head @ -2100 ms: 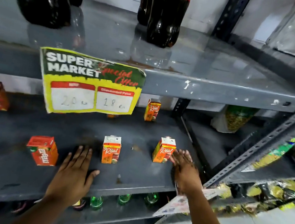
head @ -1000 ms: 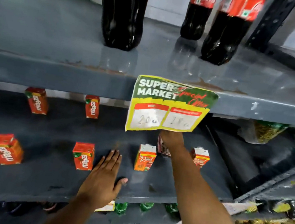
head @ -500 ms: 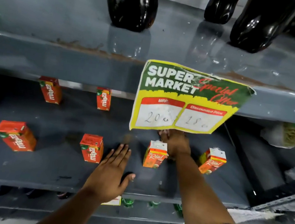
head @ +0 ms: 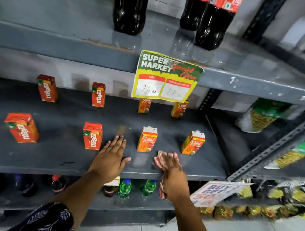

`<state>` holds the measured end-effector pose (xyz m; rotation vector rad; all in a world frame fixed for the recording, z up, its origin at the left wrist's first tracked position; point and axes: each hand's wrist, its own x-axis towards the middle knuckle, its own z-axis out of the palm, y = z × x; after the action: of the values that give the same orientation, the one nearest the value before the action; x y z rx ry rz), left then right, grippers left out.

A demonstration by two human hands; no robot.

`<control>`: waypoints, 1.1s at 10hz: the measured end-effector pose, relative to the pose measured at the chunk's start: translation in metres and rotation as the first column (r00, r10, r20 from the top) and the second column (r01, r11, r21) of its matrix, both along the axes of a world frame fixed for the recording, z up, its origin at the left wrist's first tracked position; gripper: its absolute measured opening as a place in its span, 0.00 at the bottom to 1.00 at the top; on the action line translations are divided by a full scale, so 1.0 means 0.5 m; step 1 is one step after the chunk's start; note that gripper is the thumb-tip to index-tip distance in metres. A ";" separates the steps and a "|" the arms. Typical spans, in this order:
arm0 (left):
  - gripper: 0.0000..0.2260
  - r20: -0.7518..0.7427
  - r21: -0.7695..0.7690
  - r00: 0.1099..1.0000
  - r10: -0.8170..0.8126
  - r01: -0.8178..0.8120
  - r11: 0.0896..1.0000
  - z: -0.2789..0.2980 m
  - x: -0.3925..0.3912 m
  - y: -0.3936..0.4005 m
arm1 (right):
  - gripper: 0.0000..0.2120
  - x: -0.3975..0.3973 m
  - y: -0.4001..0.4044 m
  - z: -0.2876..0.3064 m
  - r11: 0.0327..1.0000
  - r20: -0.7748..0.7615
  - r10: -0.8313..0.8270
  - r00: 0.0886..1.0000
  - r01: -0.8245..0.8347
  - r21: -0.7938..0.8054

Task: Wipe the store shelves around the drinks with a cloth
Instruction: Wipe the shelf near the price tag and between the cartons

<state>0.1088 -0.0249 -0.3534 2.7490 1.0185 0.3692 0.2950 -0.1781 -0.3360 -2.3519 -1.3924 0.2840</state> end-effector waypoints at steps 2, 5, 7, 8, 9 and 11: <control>0.34 -0.100 -0.055 0.995 -0.004 -0.002 0.998 0.013 -0.052 -0.059 | 0.38 -0.048 -0.122 0.014 0.998 -0.063 -0.046 0.997 0.048 0.039; 0.26 0.070 -0.031 0.993 0.098 -0.096 0.995 0.032 -0.245 -0.037 | 0.30 -0.220 -0.056 0.108 0.965 -0.124 0.066 0.990 -0.032 0.259; 0.17 0.129 -0.078 0.970 0.205 -0.196 0.978 0.033 -0.288 0.077 | 0.29 -0.256 0.158 0.182 0.964 -0.052 0.114 0.992 -0.098 0.248; 0.17 0.154 -0.111 0.958 0.242 -0.227 0.968 0.022 -0.273 0.123 | 0.24 -0.222 0.287 0.183 0.984 -0.050 0.033 0.998 -0.023 0.179; 0.23 0.159 -0.099 0.961 0.224 -0.210 0.973 0.006 -0.258 0.147 | 0.20 -0.143 0.423 0.124 0.998 -0.073 -0.017 0.997 0.022 0.066; 0.29 0.221 -0.107 0.947 0.232 -0.213 0.971 -0.012 -0.257 0.156 | 0.15 -0.094 0.572 0.074 0.996 -0.142 -0.037 0.989 0.048 0.075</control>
<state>-0.0196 0.0532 -0.3592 2.4522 1.2515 0.6508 0.2479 0.1081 -0.2990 -2.2483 -1.2631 0.3692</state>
